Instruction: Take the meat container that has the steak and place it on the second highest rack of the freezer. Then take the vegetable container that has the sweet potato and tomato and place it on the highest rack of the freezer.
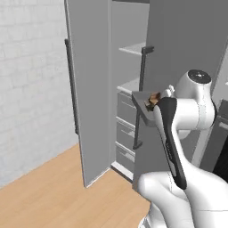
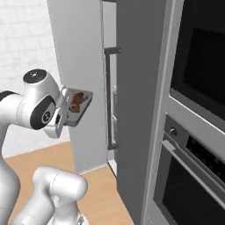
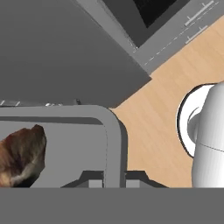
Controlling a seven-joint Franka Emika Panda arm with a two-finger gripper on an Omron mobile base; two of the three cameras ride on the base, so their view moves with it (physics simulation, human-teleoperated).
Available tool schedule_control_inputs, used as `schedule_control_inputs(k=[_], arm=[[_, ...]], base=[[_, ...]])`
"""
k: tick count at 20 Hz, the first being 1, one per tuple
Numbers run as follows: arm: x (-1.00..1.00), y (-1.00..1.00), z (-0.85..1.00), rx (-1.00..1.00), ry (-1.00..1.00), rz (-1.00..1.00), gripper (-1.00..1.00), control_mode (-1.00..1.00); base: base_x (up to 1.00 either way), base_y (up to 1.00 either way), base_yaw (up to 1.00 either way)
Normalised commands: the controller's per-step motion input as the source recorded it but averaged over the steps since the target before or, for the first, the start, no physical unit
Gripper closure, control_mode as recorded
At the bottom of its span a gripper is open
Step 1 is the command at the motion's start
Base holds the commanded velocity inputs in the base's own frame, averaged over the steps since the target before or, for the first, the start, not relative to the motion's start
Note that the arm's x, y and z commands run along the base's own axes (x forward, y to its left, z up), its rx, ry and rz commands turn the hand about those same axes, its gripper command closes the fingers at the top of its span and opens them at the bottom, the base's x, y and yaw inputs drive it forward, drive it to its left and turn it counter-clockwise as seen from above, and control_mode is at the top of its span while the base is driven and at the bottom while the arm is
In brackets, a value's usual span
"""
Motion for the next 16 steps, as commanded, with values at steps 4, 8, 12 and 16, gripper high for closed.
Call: schedule_control_inputs(k=[4, 8, 12, 16], arm=[[0.0, 0.0, 0.0, 0.0, 0.0, 0.0, 1.0, 1.0], [0.0, 0.0, 0.0, 0.0, 0.0, 0.0, 1.0, 1.0], [0.0, 0.0, 0.0, 0.0, 0.0, 0.0, 1.0, 1.0], [0.0, 0.0, 0.0, 0.0, 0.0, 0.0, 1.0, 1.0]], base=[[0.49, 0.55, -0.38], [0.47, 0.55, -0.37], [0.32, 0.61, -0.34], [0.17, 0.56, -0.27]])
